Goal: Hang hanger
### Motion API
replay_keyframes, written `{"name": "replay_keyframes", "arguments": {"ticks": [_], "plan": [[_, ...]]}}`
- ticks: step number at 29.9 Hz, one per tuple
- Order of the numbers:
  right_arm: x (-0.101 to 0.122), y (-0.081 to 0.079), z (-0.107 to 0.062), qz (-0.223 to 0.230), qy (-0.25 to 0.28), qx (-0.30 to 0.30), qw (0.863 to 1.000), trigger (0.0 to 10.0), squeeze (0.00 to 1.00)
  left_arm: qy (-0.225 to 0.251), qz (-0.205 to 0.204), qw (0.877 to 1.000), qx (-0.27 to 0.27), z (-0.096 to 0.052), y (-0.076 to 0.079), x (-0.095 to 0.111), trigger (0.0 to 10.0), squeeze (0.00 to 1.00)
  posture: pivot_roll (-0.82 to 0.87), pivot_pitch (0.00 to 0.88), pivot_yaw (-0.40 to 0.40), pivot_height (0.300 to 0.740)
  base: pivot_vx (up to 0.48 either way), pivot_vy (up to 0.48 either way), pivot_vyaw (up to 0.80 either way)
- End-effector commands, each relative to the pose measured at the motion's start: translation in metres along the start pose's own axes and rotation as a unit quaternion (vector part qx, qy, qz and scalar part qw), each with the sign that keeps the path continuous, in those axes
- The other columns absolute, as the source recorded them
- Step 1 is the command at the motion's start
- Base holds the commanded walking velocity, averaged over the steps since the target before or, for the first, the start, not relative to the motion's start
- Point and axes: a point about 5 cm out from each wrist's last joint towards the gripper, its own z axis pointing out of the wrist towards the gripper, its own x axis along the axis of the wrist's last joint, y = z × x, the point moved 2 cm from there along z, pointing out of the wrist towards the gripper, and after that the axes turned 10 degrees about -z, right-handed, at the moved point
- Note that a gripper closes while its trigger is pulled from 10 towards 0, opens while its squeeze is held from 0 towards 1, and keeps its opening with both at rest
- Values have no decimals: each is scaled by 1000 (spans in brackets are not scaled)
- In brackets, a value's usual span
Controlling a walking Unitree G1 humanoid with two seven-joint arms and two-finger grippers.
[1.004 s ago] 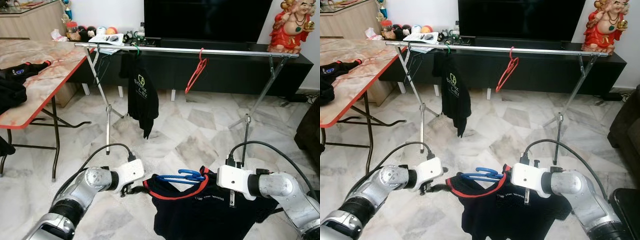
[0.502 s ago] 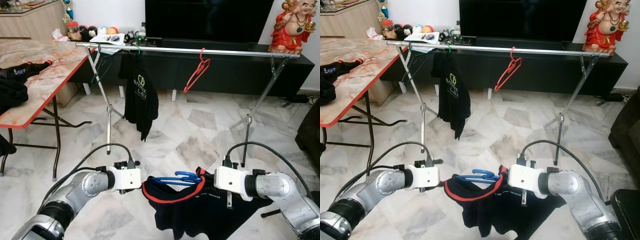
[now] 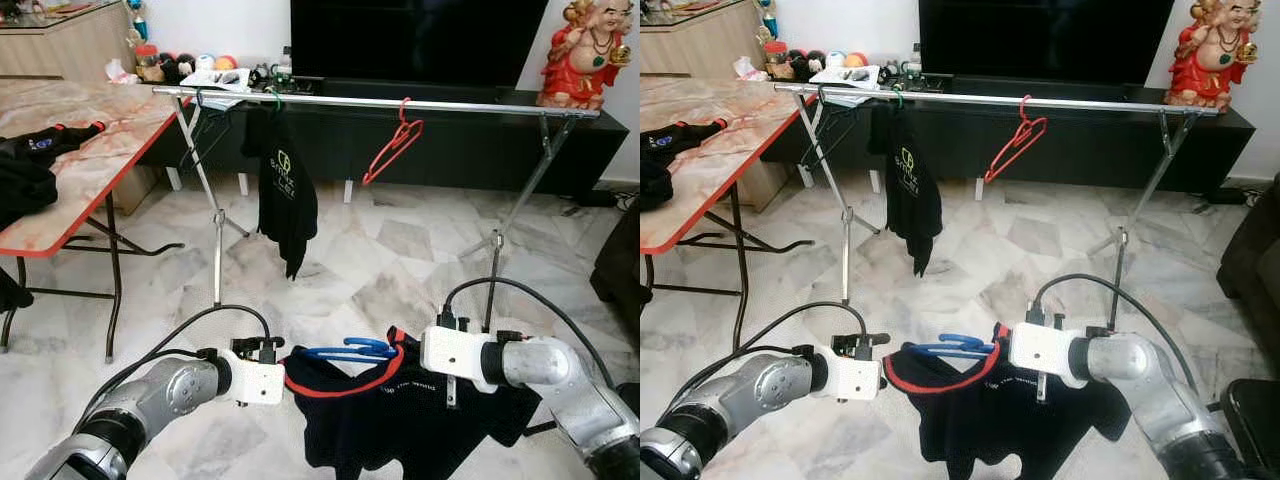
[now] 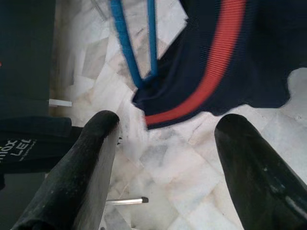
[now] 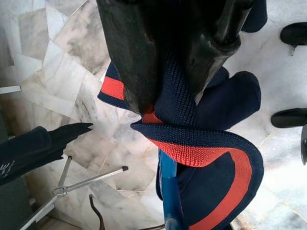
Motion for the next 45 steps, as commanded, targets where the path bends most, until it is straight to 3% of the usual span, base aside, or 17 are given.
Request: {"name": "replay_keyframes", "arguments": {"ticks": [1, 17, 18, 19, 20, 45], "plan": [[6, 11, 0, -18, 6, -13, 1000, 10000, 0, 5, 10, 1000, -4, 1, 2, 1, 10000, 0, -36, 5, -4, 740, 0, 0, 0], [22, 18, 8, -27, 38, -1, 999, 10000, 0, 8, 13, 1000, 15, 6, 1, 2, 9804, 0, -32, 28, -10, 740, 0, 0, 0], [23, 18, 8, -27, 39, -1, 999, 10000, 0, 5, 15, 1000, 20, 6, 0, 2, 2902, 0, -32, 28, -10, 740, 0, 0, 0], [23, 18, 8, -28, 39, -1, 999, 10000, 0, 4, 15, 1000, 20, 7, 0, 2, 2902, 0, -32, 28, -10, 740, 0, 0, 0], [24, 19, 7, -28, 40, 0, 999, 10000, 0, 3, 14, 1000, 22, 7, -1, 2, 0, 0, -34, 31, -9, 740, 0, 0, 0], [30, 21, 7, -29, 54, -3, 998, 10000, 0, -7, 4, 999, 35, 13, 0, 0, 0, 0, -37, 32, -4, 740, 0, 0, 0]]}}
